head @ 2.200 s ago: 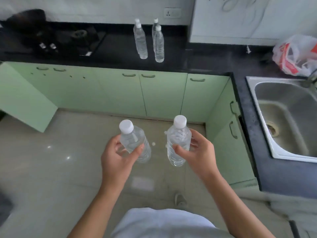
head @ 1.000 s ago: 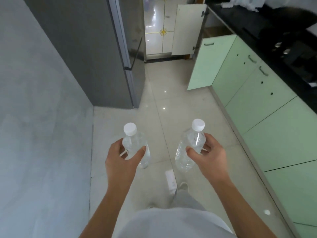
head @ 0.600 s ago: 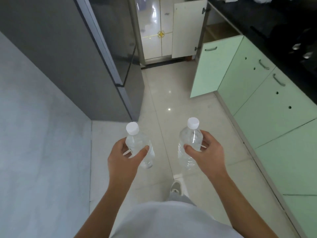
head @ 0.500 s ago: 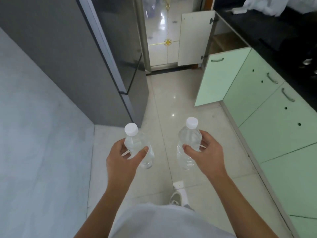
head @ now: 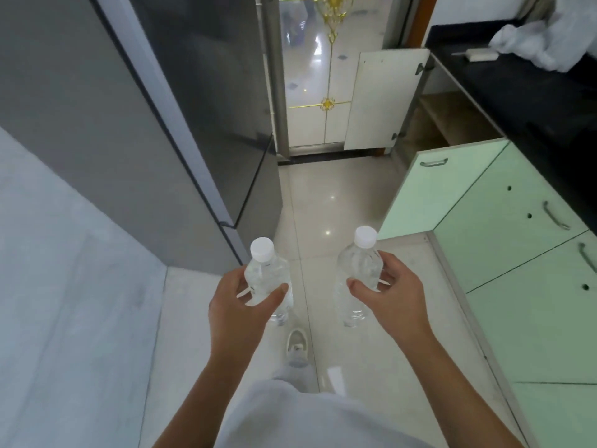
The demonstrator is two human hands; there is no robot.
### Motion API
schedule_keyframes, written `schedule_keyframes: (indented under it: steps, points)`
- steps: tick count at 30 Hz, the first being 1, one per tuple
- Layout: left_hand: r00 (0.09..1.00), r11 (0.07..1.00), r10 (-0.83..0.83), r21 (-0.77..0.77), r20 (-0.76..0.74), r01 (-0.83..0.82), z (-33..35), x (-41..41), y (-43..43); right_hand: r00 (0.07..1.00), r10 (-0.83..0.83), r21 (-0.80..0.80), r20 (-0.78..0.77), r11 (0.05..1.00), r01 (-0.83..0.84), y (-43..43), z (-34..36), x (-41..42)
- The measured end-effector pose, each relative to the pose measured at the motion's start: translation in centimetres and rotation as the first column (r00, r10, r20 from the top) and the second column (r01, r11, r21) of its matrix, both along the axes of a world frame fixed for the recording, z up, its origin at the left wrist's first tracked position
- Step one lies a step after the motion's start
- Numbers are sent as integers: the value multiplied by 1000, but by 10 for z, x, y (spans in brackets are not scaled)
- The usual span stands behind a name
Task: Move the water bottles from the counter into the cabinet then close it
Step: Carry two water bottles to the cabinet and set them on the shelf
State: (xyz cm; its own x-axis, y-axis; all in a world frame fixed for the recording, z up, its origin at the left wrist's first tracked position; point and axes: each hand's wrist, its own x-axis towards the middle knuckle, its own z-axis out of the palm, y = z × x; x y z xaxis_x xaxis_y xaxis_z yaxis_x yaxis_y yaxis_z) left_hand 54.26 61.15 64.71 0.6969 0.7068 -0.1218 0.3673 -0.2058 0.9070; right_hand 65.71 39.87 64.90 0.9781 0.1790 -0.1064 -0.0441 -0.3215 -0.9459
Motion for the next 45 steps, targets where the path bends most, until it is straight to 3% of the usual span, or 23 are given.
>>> schedule_keyframes:
  steps: [8, 14, 21, 29, 38, 45]
  points:
    - [974, 974, -225, -1, -26, 225, 2, 173, 31, 990, -140, -42, 8, 989, 140, 14, 8, 119]
    - [957, 957, -289, -26, -27, 288, 2, 280, 40, 979, -202, -75, -10, 977, 200, 12, 0, 212]
    - [970, 970, -242, -35, -33, 241, -13, 415, 50, 991, -136, -113, -10, 984, 134, 27, -22, 361]
    - [996, 995, -86, -40, 14, 86, 9, 526, 75, 998, 47, -82, 38, 996, -44, 75, 4, 519]
    - [997, 994, -70, -87, 19, 72, -2, 644, 122, 1000, 20, -10, -17, 1000, -21, 124, -3, 636]
    - [977, 959, -209, -188, 43, 213, -11, 765, 161, 995, -97, -46, -26, 994, 96, 141, 5, 723]
